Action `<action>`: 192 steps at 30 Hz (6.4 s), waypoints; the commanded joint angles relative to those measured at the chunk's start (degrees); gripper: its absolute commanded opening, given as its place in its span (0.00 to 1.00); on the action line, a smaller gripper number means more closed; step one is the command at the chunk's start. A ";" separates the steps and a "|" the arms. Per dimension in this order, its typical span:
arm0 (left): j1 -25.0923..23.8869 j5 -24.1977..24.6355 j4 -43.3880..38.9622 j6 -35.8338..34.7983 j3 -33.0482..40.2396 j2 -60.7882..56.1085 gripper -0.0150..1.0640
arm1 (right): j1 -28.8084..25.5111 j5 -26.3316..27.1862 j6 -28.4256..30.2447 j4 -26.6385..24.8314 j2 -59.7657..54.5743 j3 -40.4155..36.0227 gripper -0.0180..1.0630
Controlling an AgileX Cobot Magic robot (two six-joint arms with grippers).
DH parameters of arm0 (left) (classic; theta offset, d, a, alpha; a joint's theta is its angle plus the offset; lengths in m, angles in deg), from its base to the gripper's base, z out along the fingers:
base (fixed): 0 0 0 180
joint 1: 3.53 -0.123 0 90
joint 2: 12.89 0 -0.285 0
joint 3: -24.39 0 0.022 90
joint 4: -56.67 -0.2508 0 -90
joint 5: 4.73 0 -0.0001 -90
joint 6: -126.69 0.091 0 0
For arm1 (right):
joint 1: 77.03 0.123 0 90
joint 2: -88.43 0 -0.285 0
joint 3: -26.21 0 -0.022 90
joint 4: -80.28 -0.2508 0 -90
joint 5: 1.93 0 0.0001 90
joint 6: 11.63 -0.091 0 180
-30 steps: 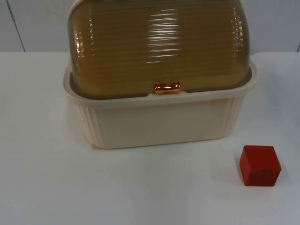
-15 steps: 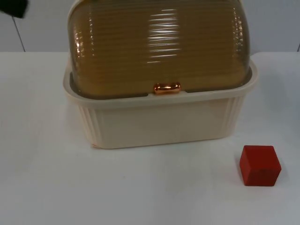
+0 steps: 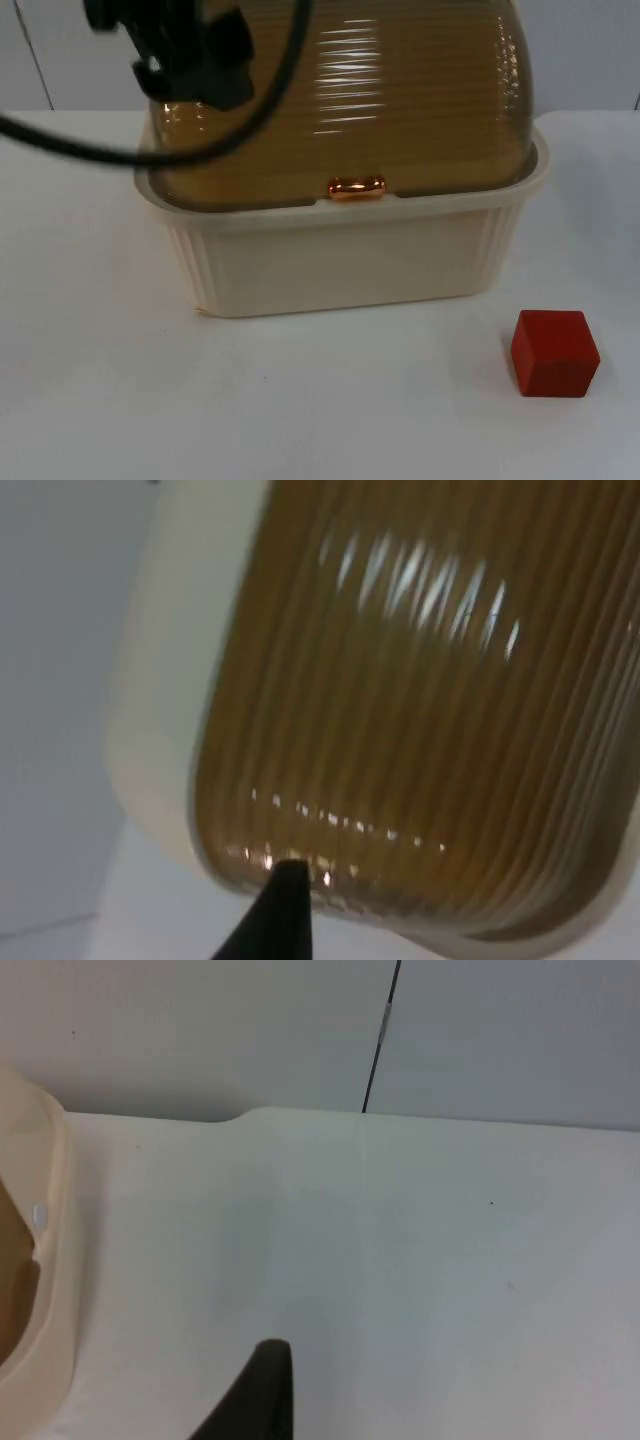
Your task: Open the box lid with the left hand, place the block into the box with the right hand, then close the box lid with the left hand.
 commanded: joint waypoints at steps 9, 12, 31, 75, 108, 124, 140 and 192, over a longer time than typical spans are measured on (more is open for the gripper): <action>9.84 -6.51 -11.44 -7.29 -0.38 5.23 0.99 | 0.03 0.03 0.41 1.95 0.15 0.17 0.99; 11.78 -9.28 -17.11 -13.54 1.91 6.74 0.99 | 0.03 0.03 0.41 2.50 0.15 0.17 0.99; 15.56 -13.28 -75.90 -74.12 21.11 10.94 0.99 | 0.03 0.27 -0.45 2.49 0.15 0.17 0.99; 14.71 -20.40 -75.90 -80.07 21.00 16.81 0.01 | 0.03 0.04 -0.45 2.49 0.15 0.17 0.99; 10.20 -20.35 -42.81 -40.52 10.30 19.49 0.01 | 0.03 0.21 -0.59 2.49 0.15 0.17 0.99; 9.56 -18.83 -44.22 -40.52 7.20 20.76 0.01 | 0.03 0.11 -0.59 2.49 0.15 0.17 0.99; 8.77 -16.48 -47.67 -38.76 6.79 20.65 0.01 | 0.03 0.11 -0.59 2.26 0.15 0.17 0.99; -7.16 -18.17 -1.09 6.00 -11.43 18.00 0.01 | 0.03 0.00 -1.71 2.26 0.15 0.17 0.99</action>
